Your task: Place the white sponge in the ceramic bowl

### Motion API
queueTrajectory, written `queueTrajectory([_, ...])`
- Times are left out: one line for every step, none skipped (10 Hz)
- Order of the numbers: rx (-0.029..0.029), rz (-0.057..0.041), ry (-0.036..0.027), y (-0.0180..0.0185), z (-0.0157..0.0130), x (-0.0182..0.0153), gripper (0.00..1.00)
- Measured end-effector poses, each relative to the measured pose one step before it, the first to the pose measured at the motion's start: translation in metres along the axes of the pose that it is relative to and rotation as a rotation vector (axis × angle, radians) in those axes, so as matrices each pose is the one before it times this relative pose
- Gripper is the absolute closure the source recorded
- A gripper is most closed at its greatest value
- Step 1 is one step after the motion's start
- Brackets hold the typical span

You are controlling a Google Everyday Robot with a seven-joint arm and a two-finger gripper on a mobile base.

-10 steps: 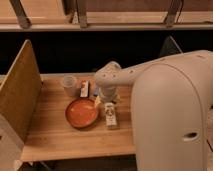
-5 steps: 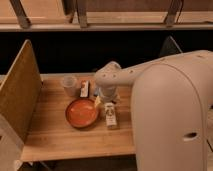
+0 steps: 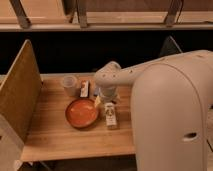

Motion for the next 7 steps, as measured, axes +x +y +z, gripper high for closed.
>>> queueTrajectory([-0.00025, 0.04795, -0.01406, 0.0111, 0.00201, 0.00281, 0.2])
queueTrajectory([0.00672, 0.05386, -0.01789, 0.01183, 0.00304, 0.00385, 0.2])
queueTrajectory([0.0058, 0.06508, -0.01979, 0.01531, 0.00292, 0.00616, 0.2])
queueTrajectory([0.00839, 0.05556, -0.00544, 0.01176, 0.00087, 0.00942, 0.2])
queueTrajectory([0.0099, 0.06736, 0.00529, 0.01422, -0.00096, 0.01554, 0.2])
queueTrajectory([0.00497, 0.05072, 0.02012, 0.01156, -0.00352, 0.01636, 0.2])
queueTrajectory([0.00111, 0.03345, 0.01094, 0.00913, -0.00163, 0.00974, 0.2])
